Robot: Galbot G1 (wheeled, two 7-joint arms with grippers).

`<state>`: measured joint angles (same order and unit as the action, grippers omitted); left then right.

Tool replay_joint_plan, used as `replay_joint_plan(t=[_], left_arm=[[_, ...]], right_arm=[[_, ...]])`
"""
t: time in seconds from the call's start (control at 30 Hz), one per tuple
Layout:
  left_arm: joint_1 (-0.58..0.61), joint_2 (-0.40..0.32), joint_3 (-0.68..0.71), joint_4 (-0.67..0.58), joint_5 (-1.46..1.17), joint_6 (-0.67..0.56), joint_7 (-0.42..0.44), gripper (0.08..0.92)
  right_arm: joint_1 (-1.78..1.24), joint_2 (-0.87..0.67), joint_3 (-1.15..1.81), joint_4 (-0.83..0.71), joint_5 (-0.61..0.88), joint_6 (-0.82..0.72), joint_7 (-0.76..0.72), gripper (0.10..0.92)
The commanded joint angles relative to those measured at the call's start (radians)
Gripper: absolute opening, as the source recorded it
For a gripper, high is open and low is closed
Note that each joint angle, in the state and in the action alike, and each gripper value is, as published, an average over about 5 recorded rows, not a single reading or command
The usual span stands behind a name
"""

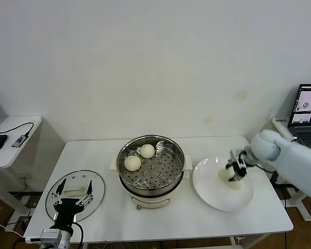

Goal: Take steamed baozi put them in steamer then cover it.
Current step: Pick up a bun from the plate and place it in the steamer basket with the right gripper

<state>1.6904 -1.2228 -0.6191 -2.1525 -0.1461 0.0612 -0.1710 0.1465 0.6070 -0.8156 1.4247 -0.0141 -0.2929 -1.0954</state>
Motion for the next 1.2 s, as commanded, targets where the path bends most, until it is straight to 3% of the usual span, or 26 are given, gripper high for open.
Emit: replay_joint_plan(t=[0.03,0.3,0.53,1.2], left_arm=[[-0.002,0.002,0.001,0.0,-0.003,0.0,-0.002,0.823],[-0.005,-0.005,-0.002,0.002,-0.004,0.0,-0.004,0.823],[0.002,-0.018,-0.01,-0.009,0.0,0.0,-0.005,0.823],[0.013,-0.034,-0.036,-0.005,-0.005,-0.007,-0.006,0.823]], right_arm=[[0.391,0.12,-0.147,0.025,0.163,-0.007,0.009,0.543],[0.469,0.31,-0.287,0.085,0.227,0.025,0.03,0.546],[0.39,0.432,-0.354,0.068,0.27,0.192,0.081,0.551],[0.317,0.672,-0.482,-0.083,-0.025,0.466,0.071,0.551]])
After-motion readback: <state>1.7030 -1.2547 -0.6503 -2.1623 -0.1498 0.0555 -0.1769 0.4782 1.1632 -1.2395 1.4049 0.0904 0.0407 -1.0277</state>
